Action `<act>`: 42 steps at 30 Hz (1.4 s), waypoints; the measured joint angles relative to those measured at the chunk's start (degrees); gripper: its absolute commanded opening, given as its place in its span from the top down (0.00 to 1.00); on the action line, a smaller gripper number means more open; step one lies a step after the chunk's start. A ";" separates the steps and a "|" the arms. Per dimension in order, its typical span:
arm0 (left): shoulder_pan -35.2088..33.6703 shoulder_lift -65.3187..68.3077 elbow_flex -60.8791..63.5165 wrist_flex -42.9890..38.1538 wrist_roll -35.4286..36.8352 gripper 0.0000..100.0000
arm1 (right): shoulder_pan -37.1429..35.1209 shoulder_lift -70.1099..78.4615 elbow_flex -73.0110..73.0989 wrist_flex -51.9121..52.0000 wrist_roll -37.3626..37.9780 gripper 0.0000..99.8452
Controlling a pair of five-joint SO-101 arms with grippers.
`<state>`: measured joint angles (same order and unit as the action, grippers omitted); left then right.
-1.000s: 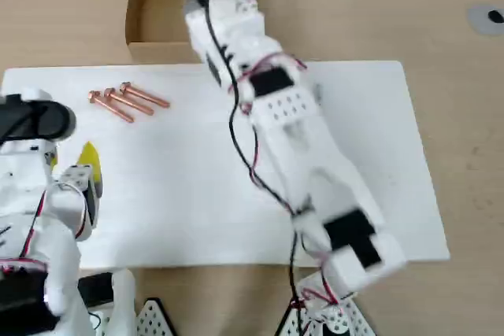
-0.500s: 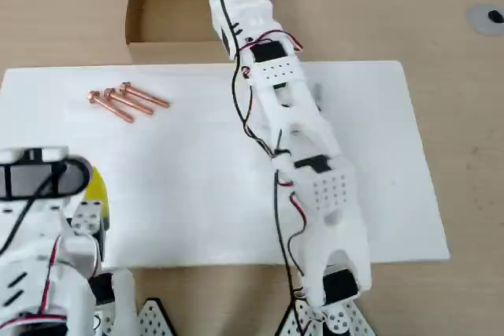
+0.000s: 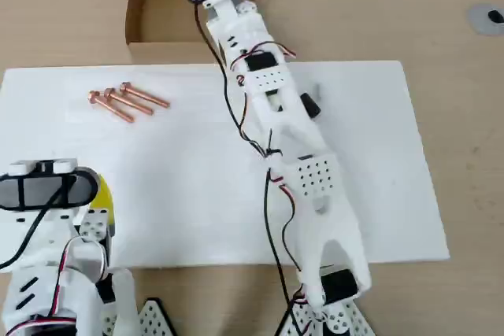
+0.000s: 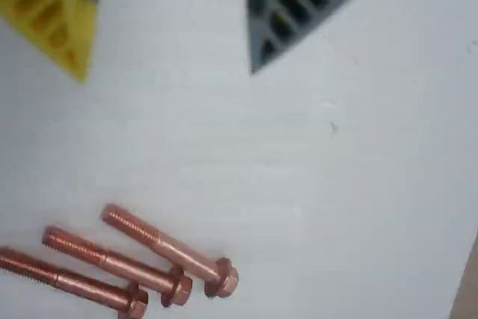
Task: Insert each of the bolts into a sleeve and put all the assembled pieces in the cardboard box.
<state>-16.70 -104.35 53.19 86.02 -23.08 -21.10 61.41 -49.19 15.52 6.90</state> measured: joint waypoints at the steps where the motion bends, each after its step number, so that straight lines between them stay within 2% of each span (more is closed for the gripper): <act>1: 0.00 0.00 0.00 0.79 0.00 0.85 | 0.00 0.44 0.00 0.00 0.09 0.98; 9: 0.00 0.00 0.00 5.01 0.00 0.85 | 0.00 1.49 -0.18 0.09 0.18 0.77; 19: 0.00 0.00 1.58 5.98 0.00 0.85 | 0.00 1.49 -2.02 0.09 0.09 0.76; 23: 0.00 0.00 1.93 5.98 0.00 0.85 | -1.41 0.44 -5.80 5.45 0.09 0.76; 29: 0.00 0.00 3.25 5.98 -0.44 0.85 | -5.54 -7.12 -12.84 24.62 0.09 0.76; 39: 0.00 0.00 3.60 5.98 -0.44 0.85 | -8.44 -17.85 -29.19 72.88 0.09 0.76; 42: 0.00 0.00 3.60 5.98 -0.44 0.85 | -8.44 -20.57 -36.48 83.69 0.09 0.76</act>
<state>-16.70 -104.35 56.79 92.00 -23.52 -29.54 40.84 -85.67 99.21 6.99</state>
